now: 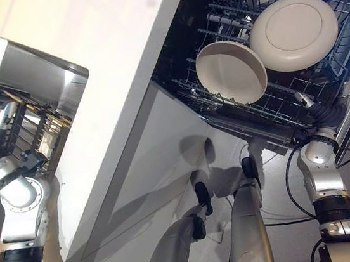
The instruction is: Pick up plates and place into dishwasher.
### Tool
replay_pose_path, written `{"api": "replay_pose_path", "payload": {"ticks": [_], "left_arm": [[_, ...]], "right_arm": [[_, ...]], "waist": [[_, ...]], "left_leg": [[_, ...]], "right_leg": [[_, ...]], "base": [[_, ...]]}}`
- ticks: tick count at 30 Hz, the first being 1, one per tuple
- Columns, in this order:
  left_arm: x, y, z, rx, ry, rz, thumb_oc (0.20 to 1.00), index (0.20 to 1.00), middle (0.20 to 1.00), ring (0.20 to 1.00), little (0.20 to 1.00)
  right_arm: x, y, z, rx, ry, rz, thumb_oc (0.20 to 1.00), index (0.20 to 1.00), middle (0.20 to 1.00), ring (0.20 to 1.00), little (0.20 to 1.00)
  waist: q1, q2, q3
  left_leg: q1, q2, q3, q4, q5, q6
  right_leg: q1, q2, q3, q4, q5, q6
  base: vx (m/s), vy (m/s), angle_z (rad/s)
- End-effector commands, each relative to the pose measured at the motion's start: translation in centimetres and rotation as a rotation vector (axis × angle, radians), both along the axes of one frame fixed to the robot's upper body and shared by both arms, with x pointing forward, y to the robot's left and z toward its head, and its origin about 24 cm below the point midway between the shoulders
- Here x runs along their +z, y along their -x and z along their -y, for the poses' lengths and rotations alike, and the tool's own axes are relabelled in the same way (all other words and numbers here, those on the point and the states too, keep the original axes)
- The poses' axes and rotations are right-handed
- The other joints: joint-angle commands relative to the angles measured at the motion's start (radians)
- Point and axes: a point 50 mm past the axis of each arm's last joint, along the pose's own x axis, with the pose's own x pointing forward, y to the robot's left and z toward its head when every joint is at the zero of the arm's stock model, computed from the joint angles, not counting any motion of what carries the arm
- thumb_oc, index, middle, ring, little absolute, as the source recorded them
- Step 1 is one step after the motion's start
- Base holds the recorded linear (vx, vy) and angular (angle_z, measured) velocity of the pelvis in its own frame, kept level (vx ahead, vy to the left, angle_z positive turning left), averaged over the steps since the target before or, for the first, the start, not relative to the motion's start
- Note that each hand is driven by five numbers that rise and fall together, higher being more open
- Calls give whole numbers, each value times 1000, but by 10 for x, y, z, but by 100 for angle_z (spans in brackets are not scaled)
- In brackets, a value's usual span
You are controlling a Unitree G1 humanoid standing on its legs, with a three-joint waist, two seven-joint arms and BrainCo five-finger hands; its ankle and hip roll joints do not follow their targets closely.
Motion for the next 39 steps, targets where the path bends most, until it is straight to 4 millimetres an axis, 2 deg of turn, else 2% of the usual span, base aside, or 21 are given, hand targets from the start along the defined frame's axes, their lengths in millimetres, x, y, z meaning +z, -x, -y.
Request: {"api": "replay_pose_path", "payload": {"ticks": [1,6,10,15,19,28,35,39], "left_arm": [[28,2,6,1,-3,134,1000,1000,1000,1000,1000],[24,0,12,-4,20,125,1000,1000,1000,1000,1000],[17,3,12,-11,47,110,1000,1000,1000,1000,1000],[9,4,11,-24,67,77,1000,1000,1000,1000,1000],[4,4,9,-34,68,49,1000,1000,1000,1000,1000],[-4,4,4,-72,43,1,1000,1000,1000,1000,1000],[-5,6,0,-93,20,-7,1000,1000,1000,1000,1000],[-5,7,-2,-102,13,-5,1000,1000,1000,1000,1000]], "right_arm": [[47,-31,-55,272,61,175,1000,1000,1000,1000,1000],[59,-40,-89,370,74,232,1000,1000,1000,1000,1000],[74,-36,-114,455,111,316,1000,1000,1000,1000,1000],[90,-30,-145,595,170,383,1000,1000,1000,1000,1000],[92,-34,-164,673,200,356,1000,1000,1000,1000,1000],[96,-58,-176,705,147,301,1000,1000,1000,1000,1000],[116,-72,-169,661,110,332,1000,1000,1000,1000,1000],[126,-74,-168,673,100,358,1000,1000,1000,1000,1000]], "waist": [[40,62,68],[64,80,68],[82,84,68],[114,74,40],[149,62,13],[246,38,-25],[303,34,-32],[319,38,-30]], "left_leg": [[-100,-21,-56,157,-57,-19],[-102,-38,-59,157,-54,-16],[-81,-51,-64,157,-56,-13],[-61,-61,-71,159,-61,-9],[-48,-71,-81,164,-65,-6],[-17,-90,-129,169,-71,-2],[-19,-95,-154,176,-69,-4],[-32,-99,-161,179,-64,-2]], "right_leg": [[55,-86,18,-69,-5,30],[56,-102,7,-64,-6,26],[84,-122,-10,-69,-1,23],[123,-146,-34,-74,-1,23],[156,-162,-58,-80,0,22],[247,-205,-141,-107,8,24],[283,-222,-198,-126,21,25],[280,-227,-215,-120,23,25]], "base": [[32,67,9],[63,112,8],[79,132,4],[101,126,16],[90,66,24],[81,13,27],[34,-20,31],[-19,-19,5]]}}
